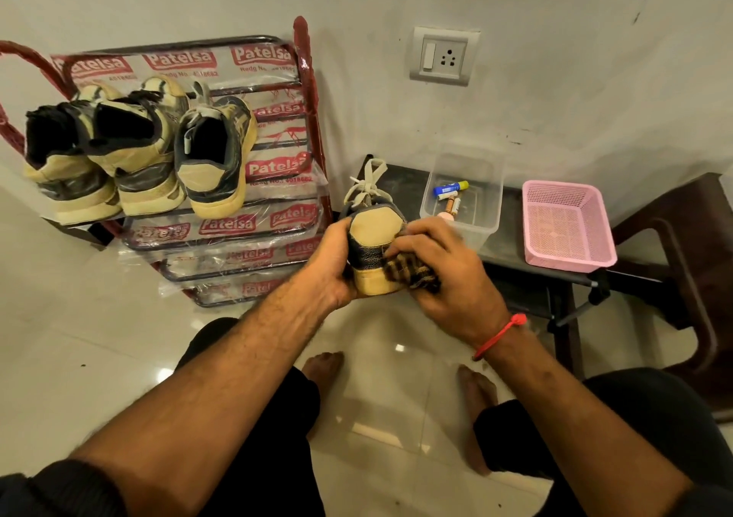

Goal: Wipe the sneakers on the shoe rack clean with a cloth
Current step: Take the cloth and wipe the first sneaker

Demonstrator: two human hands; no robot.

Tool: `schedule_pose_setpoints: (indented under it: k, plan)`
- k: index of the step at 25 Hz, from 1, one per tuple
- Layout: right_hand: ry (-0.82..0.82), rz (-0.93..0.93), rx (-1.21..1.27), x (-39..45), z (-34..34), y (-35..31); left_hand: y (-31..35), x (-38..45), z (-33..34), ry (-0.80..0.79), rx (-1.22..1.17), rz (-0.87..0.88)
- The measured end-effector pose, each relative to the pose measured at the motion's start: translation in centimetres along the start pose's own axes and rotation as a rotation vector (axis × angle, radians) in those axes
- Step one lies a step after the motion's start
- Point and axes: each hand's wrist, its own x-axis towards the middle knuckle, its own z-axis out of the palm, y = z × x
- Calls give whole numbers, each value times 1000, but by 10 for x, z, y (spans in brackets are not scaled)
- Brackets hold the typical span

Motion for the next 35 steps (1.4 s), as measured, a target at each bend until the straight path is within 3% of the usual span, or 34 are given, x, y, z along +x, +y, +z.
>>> schedule_pose_setpoints:
  k: [3, 8, 13, 17, 21, 23, 28, 31, 35]
  plan:
    - [-132, -168, -134, 1, 17, -24, -4, 13, 4, 102, 34, 66]
    - [89, 75, -147, 2, -9, 21, -7, 2, 6, 47, 6, 100]
    - [-101, -150, -197, 1, 17, -2, -12, 11, 5, 10, -36, -15]
    - [161, 193, -34, 7, -14, 37, -8, 6, 1, -29, 4, 35]
    - [203, 289, 236, 0, 0, 12, -4, -3, 0, -148, -2, -30]
    - [243, 283, 302, 0, 4, 8, -1, -6, 0, -126, 55, 32]
    - [348, 444, 486, -1, 7, 18, -5, -27, 12, -127, 313, 410]
    - [375, 497, 517, 2, 6, 16, -10, -28, 16, -120, 313, 465]
    - [216, 262, 265, 4, 6, -14, -13, -24, 14, -85, 269, 475]
